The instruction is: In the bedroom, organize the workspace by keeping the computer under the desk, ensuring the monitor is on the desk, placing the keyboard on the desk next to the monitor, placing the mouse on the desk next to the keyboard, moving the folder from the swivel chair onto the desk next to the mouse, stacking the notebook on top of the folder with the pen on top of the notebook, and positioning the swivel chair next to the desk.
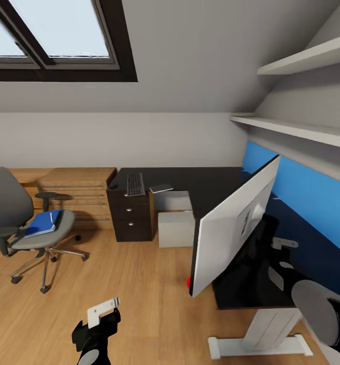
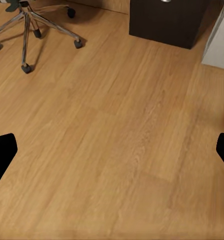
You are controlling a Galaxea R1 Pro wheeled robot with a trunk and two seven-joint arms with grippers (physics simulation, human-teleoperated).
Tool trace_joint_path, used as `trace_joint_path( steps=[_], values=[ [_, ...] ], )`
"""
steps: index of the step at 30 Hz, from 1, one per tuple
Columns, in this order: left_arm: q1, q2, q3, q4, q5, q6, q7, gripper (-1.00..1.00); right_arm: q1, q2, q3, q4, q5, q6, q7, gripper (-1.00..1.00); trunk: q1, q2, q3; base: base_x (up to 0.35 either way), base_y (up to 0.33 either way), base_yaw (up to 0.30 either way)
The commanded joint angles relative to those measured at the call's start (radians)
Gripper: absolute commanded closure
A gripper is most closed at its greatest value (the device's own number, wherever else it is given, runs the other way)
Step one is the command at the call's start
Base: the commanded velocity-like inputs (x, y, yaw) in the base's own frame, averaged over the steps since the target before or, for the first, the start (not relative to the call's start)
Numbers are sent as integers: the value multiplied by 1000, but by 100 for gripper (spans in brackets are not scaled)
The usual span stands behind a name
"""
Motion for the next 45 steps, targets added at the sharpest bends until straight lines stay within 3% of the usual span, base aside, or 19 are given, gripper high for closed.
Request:
trace_joint_path(
  steps=[1,4,5,25,45],
  values=[
    [0,0,0,-2,4,5,5,-100,0,-1,0,7,5,3,-10,100,0,0,-1,0,-288,0],
    [0,0,0,-2,4,5,5,-100,0,-1,-42,8,49,1,23,100,0,0,-1,0,-288,0],
    [0,0,0,-2,4,5,5,-100,0,-1,178,10,-197,8,-25,100,0,0,-1,0,-286,0],
    [0,0,0,-2,4,5,5,-100,0,-1,178,11,-197,8,-26,100,0,0,-1,93,-193,0],
    [0,0,-2,-2,3,5,5,-100,0,-1,178,10,-197,13,-28,100,0,0,-1,229,-142,0]
  ],
)
